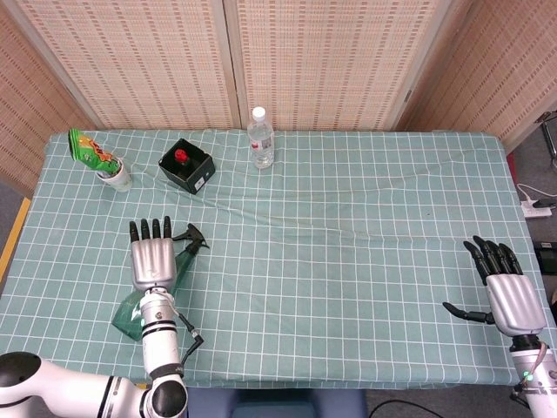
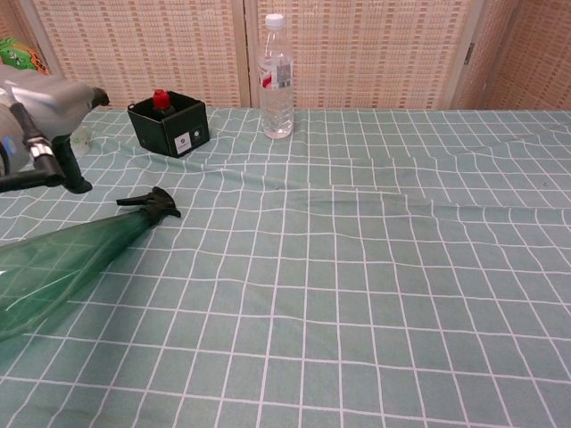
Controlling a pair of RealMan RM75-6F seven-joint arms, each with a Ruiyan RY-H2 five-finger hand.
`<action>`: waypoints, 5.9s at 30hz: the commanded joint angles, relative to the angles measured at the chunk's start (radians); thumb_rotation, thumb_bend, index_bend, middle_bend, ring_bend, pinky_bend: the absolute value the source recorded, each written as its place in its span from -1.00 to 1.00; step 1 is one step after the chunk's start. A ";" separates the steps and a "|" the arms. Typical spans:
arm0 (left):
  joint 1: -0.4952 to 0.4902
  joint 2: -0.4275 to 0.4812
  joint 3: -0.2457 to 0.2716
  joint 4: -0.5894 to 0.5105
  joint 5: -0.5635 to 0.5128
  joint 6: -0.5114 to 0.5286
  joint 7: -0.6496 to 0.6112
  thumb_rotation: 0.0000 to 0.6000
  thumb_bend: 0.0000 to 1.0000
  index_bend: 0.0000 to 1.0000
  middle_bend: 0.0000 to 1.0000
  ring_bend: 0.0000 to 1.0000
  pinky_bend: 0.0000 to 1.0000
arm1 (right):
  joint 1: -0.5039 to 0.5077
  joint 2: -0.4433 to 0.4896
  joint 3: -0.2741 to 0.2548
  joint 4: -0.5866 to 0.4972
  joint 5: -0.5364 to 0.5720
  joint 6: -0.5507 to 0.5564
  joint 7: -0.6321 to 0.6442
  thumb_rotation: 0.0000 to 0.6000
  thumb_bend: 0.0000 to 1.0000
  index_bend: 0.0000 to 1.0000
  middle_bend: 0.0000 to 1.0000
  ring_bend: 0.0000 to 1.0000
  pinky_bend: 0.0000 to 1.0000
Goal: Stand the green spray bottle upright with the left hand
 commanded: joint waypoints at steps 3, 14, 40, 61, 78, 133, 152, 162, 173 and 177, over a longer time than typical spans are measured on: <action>-0.007 -0.041 0.028 0.043 -0.022 0.017 0.012 1.00 -0.58 -1.00 -0.82 -0.88 -0.85 | 0.000 0.002 -0.001 0.002 -0.005 0.002 0.008 1.00 -1.00 -1.00 -1.00 -1.00 -1.00; 0.012 -0.083 0.067 0.133 -0.021 -0.036 -0.040 1.00 -0.58 -1.00 -0.81 -0.87 -0.86 | 0.000 -0.003 -0.004 0.003 -0.014 0.009 0.002 1.00 -1.00 -1.00 -1.00 -1.00 -1.00; 0.000 -0.165 -0.078 0.359 -0.113 -0.178 -0.143 1.00 -0.58 -0.98 -0.71 -0.76 -0.78 | 0.012 0.000 0.008 -0.008 0.023 -0.017 -0.005 1.00 -1.00 -1.00 -1.00 -1.00 -1.00; -0.046 -0.314 -0.200 0.542 -0.141 -0.138 -0.223 1.00 -0.58 -0.95 -0.68 -0.73 -0.81 | 0.013 0.003 0.003 -0.002 0.011 -0.015 0.014 1.00 -1.00 -1.00 -1.00 -1.00 -1.00; -0.044 -0.351 -0.230 0.614 -0.141 -0.163 -0.251 1.00 -0.58 -0.91 -0.52 -0.64 -0.77 | 0.017 0.003 0.001 -0.007 0.015 -0.022 0.007 1.00 -1.00 -1.00 -1.00 -1.00 -1.00; 0.204 0.100 -0.462 -0.030 -0.012 -0.196 -0.557 1.00 -0.39 -0.49 0.31 -0.08 -0.39 | 0.006 -0.010 0.000 -0.001 0.010 0.007 -0.012 1.00 -1.00 -1.00 -1.00 -1.00 -1.00; 0.280 0.187 -0.277 0.164 0.331 -0.468 -1.077 1.00 -0.39 -0.53 0.31 -0.08 -0.47 | 0.002 -0.023 0.013 -0.005 0.037 0.016 -0.048 1.00 -1.00 -1.00 -1.00 -1.00 -1.00; 0.268 0.103 -0.163 0.413 0.534 -0.436 -1.289 1.00 -0.39 -0.57 0.29 -0.12 -0.51 | 0.001 -0.019 0.014 -0.003 0.061 -0.002 -0.046 1.00 -1.00 -1.00 -1.00 -1.00 -1.00; 0.259 0.010 -0.045 0.702 0.658 -0.433 -1.396 1.00 -0.39 -0.58 0.28 -0.13 -0.55 | 0.002 -0.020 0.018 -0.003 0.077 -0.012 -0.041 1.00 -1.00 -1.00 -1.00 -1.00 -1.00; 0.256 -0.014 -0.006 0.789 0.718 -0.411 -1.415 1.00 -0.39 -0.58 0.27 -0.13 -0.55 | 0.004 -0.015 0.018 -0.011 0.081 -0.021 -0.040 1.00 -1.00 -1.00 -1.00 -1.00 -1.00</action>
